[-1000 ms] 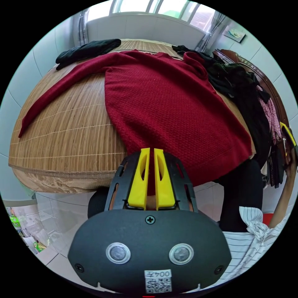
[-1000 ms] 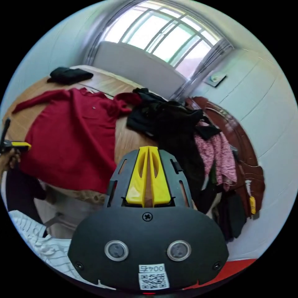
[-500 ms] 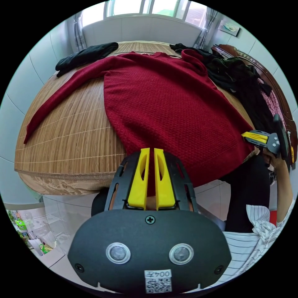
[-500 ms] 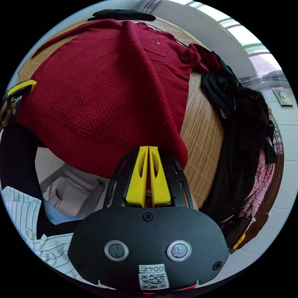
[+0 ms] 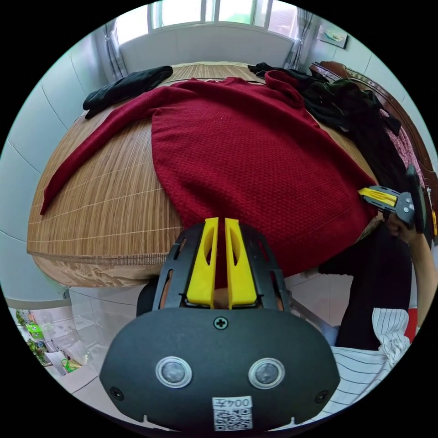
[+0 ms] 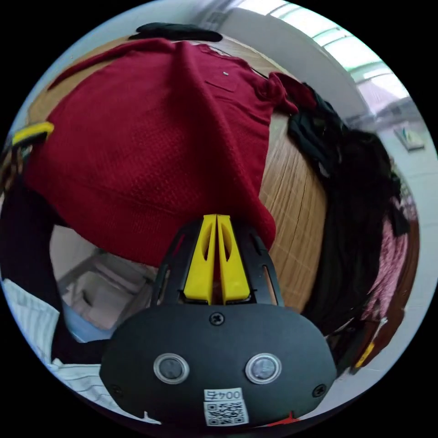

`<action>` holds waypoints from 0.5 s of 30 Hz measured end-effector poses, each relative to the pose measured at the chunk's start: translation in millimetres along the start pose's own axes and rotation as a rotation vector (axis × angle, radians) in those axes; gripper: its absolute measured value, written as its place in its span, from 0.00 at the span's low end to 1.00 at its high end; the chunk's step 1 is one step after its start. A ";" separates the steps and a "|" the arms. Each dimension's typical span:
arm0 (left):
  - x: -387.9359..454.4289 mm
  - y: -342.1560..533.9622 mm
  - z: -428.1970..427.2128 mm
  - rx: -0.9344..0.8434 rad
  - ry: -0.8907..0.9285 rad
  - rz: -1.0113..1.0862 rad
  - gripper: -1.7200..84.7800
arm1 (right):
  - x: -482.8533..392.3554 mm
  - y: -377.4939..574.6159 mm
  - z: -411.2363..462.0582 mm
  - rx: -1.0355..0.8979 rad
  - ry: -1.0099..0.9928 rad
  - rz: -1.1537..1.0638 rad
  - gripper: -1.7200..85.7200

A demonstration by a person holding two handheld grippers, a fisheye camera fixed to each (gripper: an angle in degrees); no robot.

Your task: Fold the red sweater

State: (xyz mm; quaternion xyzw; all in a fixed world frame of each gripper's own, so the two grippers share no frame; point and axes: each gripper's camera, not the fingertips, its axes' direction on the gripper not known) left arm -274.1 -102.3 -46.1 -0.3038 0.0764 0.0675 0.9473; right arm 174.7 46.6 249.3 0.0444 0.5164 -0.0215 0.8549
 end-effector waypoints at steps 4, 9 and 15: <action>3.1 -2.5 -8.0 -0.008 -0.039 0.019 0.06 | 51.6 26.5 17.3 0.069 -0.212 0.161 0.01; 6.0 -7.9 -18.1 -0.023 -0.104 0.026 0.06 | 75.0 57.5 33.8 0.138 -0.254 0.271 0.01; -45.3 0.6 -67.6 0.026 -0.004 -0.066 0.11 | 111.6 97.4 49.7 0.183 -0.384 0.322 0.02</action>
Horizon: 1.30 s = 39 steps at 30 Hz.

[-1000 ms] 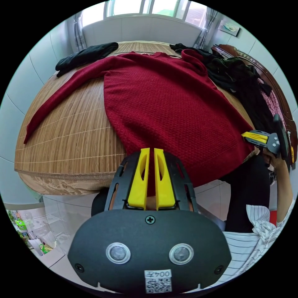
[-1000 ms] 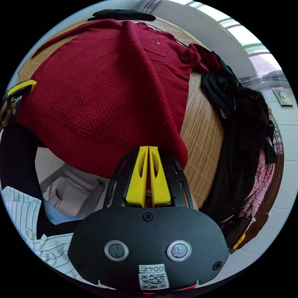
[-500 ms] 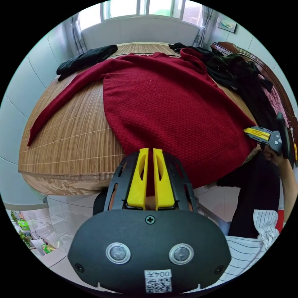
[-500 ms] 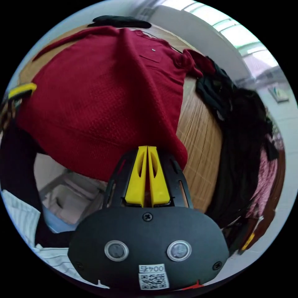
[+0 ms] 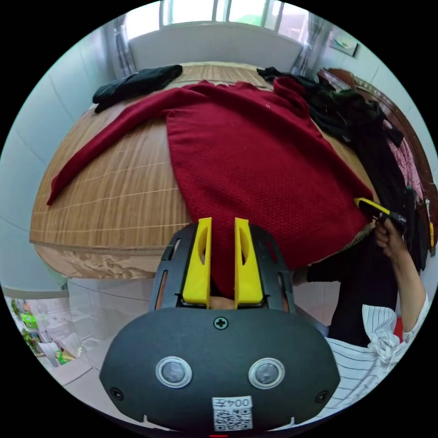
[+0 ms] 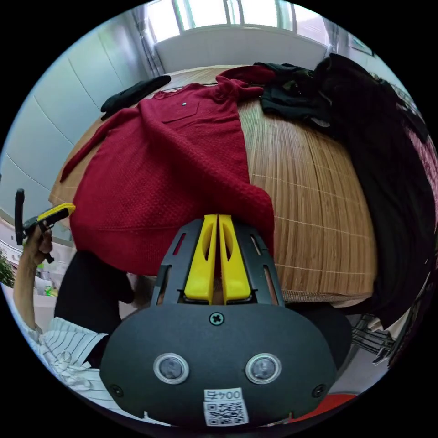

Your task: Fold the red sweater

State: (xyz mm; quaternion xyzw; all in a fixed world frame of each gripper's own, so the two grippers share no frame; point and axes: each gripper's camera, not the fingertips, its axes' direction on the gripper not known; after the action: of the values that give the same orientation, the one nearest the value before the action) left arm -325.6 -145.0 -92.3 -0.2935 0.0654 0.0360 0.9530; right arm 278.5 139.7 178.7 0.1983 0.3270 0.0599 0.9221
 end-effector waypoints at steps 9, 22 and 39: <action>-49.8 43.0 3.5 -0.058 0.224 -0.083 0.17 | 59.3 49.8 -20.1 0.087 -0.186 0.102 0.11; -46.6 34.3 -21.1 -0.060 0.210 -0.083 0.09 | 161.2 109.6 -32.5 0.113 -0.164 0.380 0.15; -95.3 22.1 -141.4 0.081 0.168 -0.125 0.04 | 105.0 113.9 -39.2 0.102 -0.342 0.185 0.02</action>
State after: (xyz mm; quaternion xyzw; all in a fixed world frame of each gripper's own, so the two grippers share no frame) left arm -436.9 -209.5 -206.6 -0.2604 0.1280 -0.0509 0.9556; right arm 337.9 281.9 136.3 0.2811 0.1487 0.0930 0.9435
